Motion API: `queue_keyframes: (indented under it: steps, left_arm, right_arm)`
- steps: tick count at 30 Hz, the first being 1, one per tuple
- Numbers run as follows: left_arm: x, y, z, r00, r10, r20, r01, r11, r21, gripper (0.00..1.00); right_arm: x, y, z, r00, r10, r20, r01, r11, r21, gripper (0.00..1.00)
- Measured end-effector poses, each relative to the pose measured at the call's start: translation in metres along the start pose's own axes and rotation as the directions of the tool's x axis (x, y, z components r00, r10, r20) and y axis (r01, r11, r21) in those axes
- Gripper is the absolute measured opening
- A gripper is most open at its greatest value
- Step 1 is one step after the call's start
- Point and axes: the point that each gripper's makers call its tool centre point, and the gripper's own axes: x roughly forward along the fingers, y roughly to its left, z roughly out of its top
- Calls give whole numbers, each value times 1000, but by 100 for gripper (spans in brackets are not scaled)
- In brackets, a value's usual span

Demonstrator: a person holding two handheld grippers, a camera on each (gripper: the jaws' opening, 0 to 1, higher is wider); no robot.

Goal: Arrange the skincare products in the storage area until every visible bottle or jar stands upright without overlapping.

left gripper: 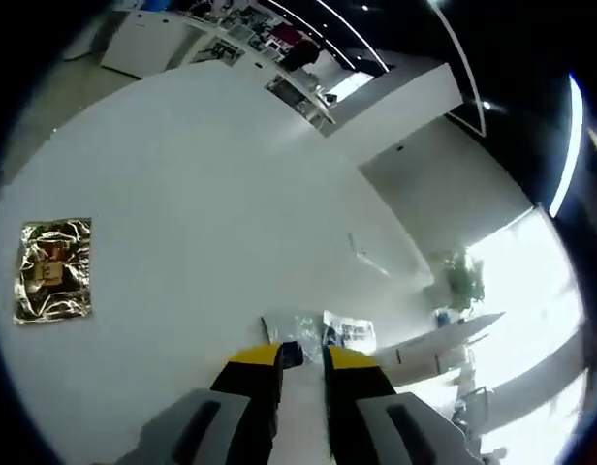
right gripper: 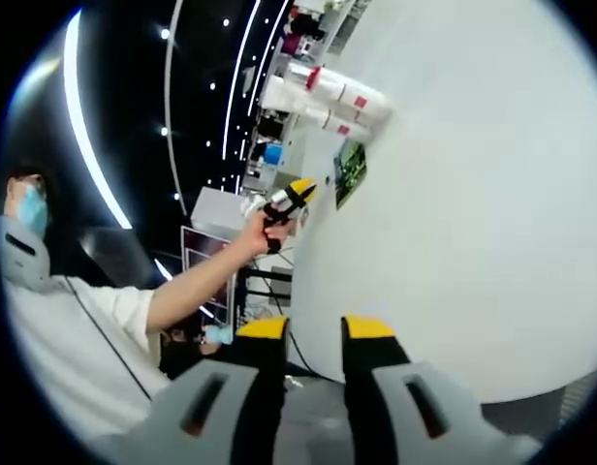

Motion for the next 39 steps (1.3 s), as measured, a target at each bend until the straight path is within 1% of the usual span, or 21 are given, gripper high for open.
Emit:
queue_keyframes:
  steps: [1, 2, 3, 4, 5, 6, 7, 9, 15, 18, 21, 22, 24, 26, 28, 30, 34, 35, 36, 38, 39]
  left_arm:
    - [3, -2, -5, 1000, -4, -16, 4, 1000, 24, 18]
    - [7, -3, -12, 999, 4, -49, -1, 999, 54, 18]
    - [9, 1, -19, 996, 30, -82, -24, 998, 66, 18]
    - [11, 5, -26, 993, 57, -106, -47, 994, 98, 18]
    - [12, 6, -27, 992, 58, -109, -47, 993, 107, 18]
    - [16, 5, -30, 993, 55, -104, -45, 994, 95, 18]
    - [15, 8, -31, 993, 59, -103, -50, 995, 85, 19]
    - [13, 7, -33, 993, 68, -95, -61, 995, 79, 19]
    - [8, 9, -30, 993, 79, -89, -73, 995, 66, 18]
    - [3, 16, -27, 991, 88, -97, -83, 995, 57, 18]
    - [1, 16, -27, 990, 100, -95, -95, 994, 58, 19]
    - [-2, 20, -24, 990, 101, -93, -96, 994, 55, 19]
    - [-2, 20, -23, 991, 101, -89, -97, 994, 51, 21]
    - [-1, 16, -24, 993, 90, -82, -86, 995, 47, 22]
    - [-1, 14, -27, 993, 79, -90, -76, 996, 42, 22]
    - [0, 13, -29, 992, 84, -97, -79, 996, 50, 22]
    - [1, 8, -28, 994, 65, -88, -62, 997, 36, 23]
    - [1, 3, -22, 997, 50, -63, -47, 998, 51, 22]
    - [0, 3, -17, 998, 53, -40, -50, 997, 65, 22]
    - [-4, 5, -6, 998, 66, 16, -67, 993, 93, 22]
    - [-5, 6, -4, 997, 76, 29, -78, 992, 99, 23]
  right_arm:
    - [0, 0, 0, 1000, 1, -1, -1, 1000, 0, 23]
    - [0, 0, 0, 1000, 1, -1, -1, 1000, 1, 23]
    - [0, 0, 1, 1000, 1, 0, -1, 1000, 3, 23]
    - [-1, 0, 1, 1000, 1, 1, -1, 1000, 4, 23]
    - [-1, 0, 2, 1000, 2, 1, -2, 1000, 4, 23]
    - [-1, 0, 3, 1000, 3, 2, -3, 1000, 4, 23]
    - [-2, 1, 4, 1000, 4, 6, -4, 1000, 3, 23]
    - [-4, 1, 6, 1000, 5, 17, -5, 1000, 7, 23]
    - [-5, -2, 5, 1000, -1, 22, 1, 1000, 9, 23]
    - [-3, -2, 5, 1000, 5, 22, -5, 1000, 7, 23]
    - [-3, -1, 5, 1000, 7, 22, -7, 1000, 8, 23]
    - [-3, -1, 5, 1000, 7, 21, -7, 1000, 8, 23]
    - [-2, 0, 4, 1000, 8, 15, -8, 1000, 7, 23]
    - [-2, 0, 4, 1000, 9, 15, -9, 1000, 8, 23]
    - [-2, 0, 4, 1000, 9, 15, -9, 1000, 9, 23]
    - [-2, 0, 4, 1000, 10, 14, -10, 1000, 8, 23]
    - [-2, 1, 4, 1000, 12, 15, -13, 1000, 8, 23]
    - [-2, 1, 4, 1000, 13, 13, -13, 1000, 7, 23]
    - [-2, 1, 4, 1000, 13, 13, -13, 1000, 7, 23]
    - [-2, 0, 3, 1000, 11, 14, -11, 1000, 7, 23]
    - [-2, 1, 3, 1000, 13, 15, -13, 1000, 7, 23]
